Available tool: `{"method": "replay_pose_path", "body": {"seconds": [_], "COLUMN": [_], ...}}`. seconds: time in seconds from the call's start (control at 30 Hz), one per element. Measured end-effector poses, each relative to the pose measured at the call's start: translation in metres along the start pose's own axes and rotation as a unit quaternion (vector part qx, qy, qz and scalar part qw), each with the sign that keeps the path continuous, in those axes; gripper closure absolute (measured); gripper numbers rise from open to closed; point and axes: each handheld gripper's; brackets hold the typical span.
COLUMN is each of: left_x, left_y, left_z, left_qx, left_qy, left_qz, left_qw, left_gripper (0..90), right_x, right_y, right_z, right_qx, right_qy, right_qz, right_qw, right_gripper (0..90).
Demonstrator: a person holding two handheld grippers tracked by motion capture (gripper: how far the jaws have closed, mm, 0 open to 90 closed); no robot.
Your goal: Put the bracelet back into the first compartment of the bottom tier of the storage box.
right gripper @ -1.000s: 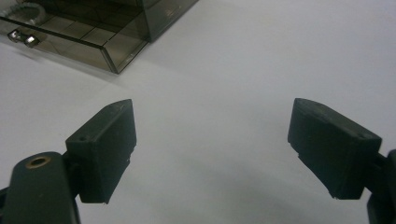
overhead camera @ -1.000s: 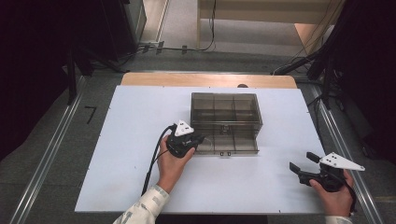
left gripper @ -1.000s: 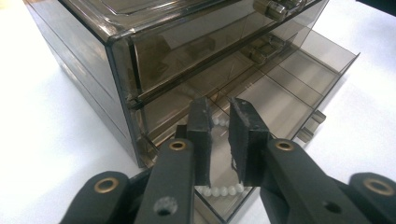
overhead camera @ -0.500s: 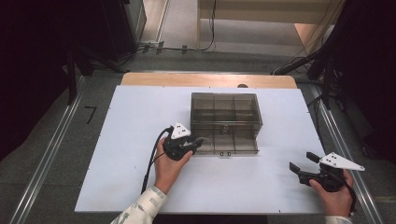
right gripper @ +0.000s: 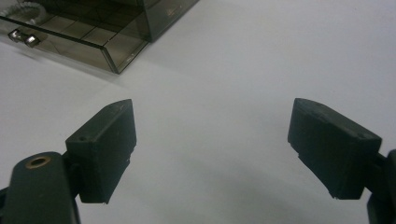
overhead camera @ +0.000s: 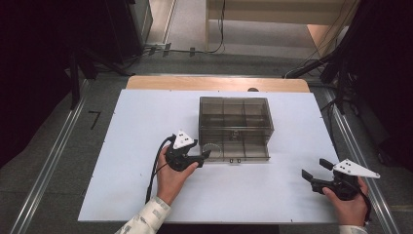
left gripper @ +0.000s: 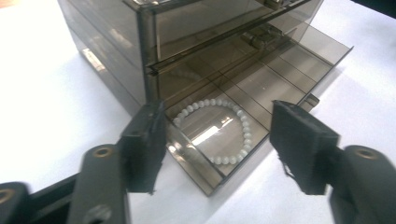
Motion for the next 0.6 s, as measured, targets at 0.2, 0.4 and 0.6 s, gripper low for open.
{"method": "replay_pose_path", "body": {"seconds": [0.2,0.4,0.6], "left_x": [0.001,0.002,0.003], "left_y": [0.002,0.003,0.004], "left_z": [0.003,0.008,0.012], "left_qx": [-0.003,-0.010,-0.012], "left_qy": [-0.001,-0.001,-0.006], "left_qz": [0.002,0.002,0.002], "left_qw": [1.0000,1.0000,0.9999], "left_gripper": [29.1,25.7,20.9], "right_x": [0.000,0.000,0.000], "right_y": [0.000,0.000,0.000], "right_z": [0.000,0.000,-0.001], "right_qx": [0.000,0.000,0.000], "right_qy": [-0.001,-0.001,-0.002], "right_qz": [0.000,0.000,0.000], "right_qw": [1.0000,1.0000,1.0000], "right_gripper": [13.7,13.7,13.7]}}
Point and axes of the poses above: each handheld gripper's, and its own axes: z roughly backward along the jaws, y roughly out of its underside, x roughly to its left, and after that the axes turned 9 degrees about z, right-handed
